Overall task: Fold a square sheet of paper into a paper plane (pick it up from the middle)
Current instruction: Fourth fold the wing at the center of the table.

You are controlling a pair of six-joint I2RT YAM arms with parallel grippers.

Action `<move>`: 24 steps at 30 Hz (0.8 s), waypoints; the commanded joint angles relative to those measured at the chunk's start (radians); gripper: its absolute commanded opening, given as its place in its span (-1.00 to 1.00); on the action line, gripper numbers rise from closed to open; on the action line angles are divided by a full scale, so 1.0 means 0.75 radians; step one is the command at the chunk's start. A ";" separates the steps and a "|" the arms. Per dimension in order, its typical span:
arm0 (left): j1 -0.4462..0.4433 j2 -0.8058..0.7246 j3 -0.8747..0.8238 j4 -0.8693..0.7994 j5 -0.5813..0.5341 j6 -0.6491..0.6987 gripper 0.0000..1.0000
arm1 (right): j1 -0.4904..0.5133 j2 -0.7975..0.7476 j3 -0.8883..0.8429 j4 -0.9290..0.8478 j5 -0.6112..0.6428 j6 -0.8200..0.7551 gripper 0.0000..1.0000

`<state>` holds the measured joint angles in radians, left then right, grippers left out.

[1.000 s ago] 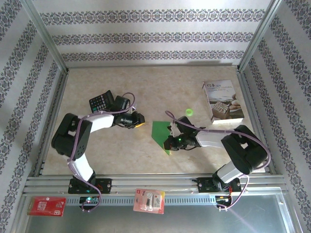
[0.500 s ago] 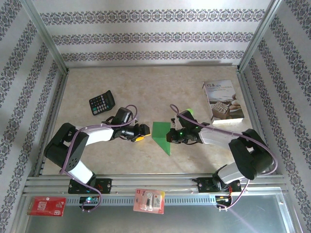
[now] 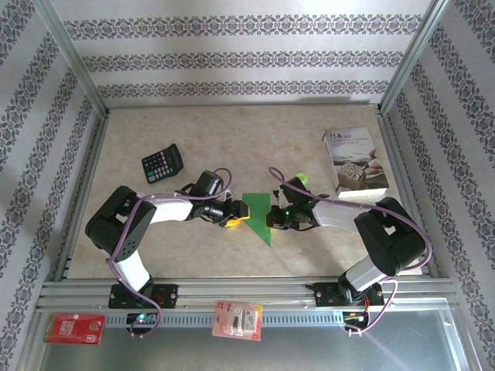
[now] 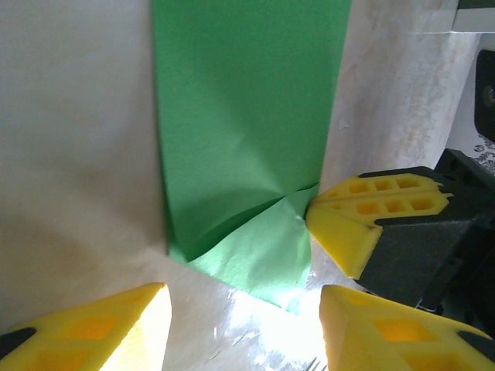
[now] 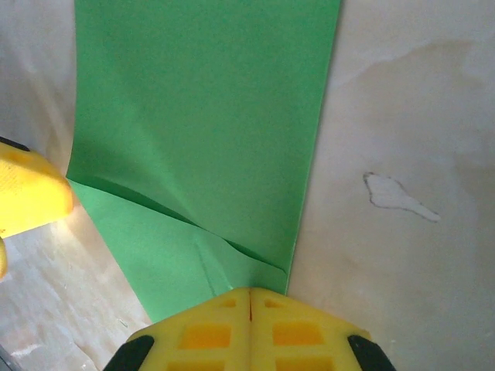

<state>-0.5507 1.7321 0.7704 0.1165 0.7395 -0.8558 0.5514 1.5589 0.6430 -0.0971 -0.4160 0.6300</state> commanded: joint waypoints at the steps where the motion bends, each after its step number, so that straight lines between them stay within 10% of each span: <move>1: -0.018 0.046 0.041 0.059 0.037 -0.025 0.04 | -0.009 0.041 -0.039 -0.019 0.062 0.018 -1.00; 24: 0.000 0.074 0.024 0.243 0.046 -0.061 -0.22 | -0.015 0.034 -0.062 -0.017 0.060 0.015 -1.00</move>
<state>-0.5545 1.7767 0.7952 0.2424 0.7593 -0.8986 0.5514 1.5585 0.6319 -0.0692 -0.4171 0.6327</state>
